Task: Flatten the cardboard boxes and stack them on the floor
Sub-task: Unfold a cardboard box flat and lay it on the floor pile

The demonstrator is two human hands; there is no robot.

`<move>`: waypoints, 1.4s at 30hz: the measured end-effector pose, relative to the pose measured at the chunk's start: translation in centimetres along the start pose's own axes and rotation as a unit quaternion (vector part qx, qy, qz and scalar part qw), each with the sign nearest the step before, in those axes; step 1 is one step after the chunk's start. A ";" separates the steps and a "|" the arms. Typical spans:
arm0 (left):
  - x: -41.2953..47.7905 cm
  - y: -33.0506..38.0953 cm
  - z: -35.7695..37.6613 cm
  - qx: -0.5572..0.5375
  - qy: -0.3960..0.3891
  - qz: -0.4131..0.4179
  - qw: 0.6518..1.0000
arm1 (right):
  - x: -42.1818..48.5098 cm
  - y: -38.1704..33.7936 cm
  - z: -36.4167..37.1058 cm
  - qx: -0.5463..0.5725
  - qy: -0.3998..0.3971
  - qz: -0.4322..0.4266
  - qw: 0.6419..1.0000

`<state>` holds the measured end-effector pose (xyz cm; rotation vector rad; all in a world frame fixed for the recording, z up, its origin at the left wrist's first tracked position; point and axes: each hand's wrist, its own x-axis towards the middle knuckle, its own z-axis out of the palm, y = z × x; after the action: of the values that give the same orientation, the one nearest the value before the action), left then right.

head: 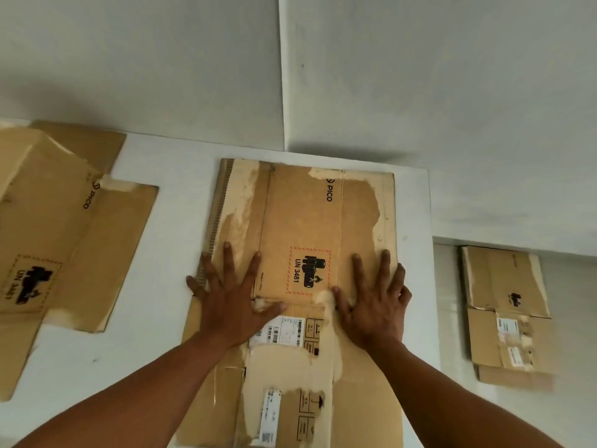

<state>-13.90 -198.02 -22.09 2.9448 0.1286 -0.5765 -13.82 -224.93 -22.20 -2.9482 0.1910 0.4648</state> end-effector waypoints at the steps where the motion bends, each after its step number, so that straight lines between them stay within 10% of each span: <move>1: -0.1 0.0 0.3 0.004 0.010 -0.001 1.000 | 0.0 0.0 0.3 -0.003 0.003 -0.001 1.000; 12: -0.1 -0.7 0.5 -0.048 0.030 -0.015 0.998 | -0.5 0.3 0.0 0.093 0.063 0.077 0.991; 25: -2.0 -4.5 -2.7 -0.255 0.029 -0.242 0.936 | -2.6 0.7 -2.8 0.259 -0.031 0.292 0.920; 42: -7.8 7.9 -1.2 -0.414 0.036 -0.107 0.903 | -8.3 14.8 -6.2 0.352 0.064 0.232 0.905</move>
<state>-19.83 -206.06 -17.12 2.1239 0.5570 -0.3162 -22.06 -239.65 -15.70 -2.1967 0.8827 0.1847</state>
